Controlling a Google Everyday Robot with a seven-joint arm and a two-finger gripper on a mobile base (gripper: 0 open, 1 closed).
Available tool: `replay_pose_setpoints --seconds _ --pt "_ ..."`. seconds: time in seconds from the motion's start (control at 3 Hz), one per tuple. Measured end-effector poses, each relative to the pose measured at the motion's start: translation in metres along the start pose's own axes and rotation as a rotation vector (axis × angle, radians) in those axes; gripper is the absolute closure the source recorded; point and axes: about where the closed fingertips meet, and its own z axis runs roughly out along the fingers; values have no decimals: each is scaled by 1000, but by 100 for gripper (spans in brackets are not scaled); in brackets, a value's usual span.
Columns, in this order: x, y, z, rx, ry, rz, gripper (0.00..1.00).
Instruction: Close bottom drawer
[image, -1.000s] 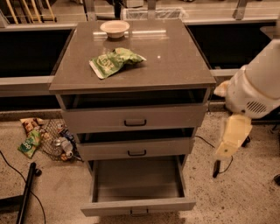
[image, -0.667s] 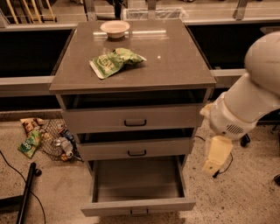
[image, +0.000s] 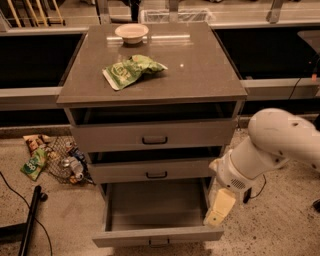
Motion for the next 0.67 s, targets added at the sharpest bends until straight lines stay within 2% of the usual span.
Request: replay_pose_setpoints --seconds 0.33,0.67 --pt "8 -2 42 -51 -46 46 0" --pt "8 -2 42 -51 -46 46 0"
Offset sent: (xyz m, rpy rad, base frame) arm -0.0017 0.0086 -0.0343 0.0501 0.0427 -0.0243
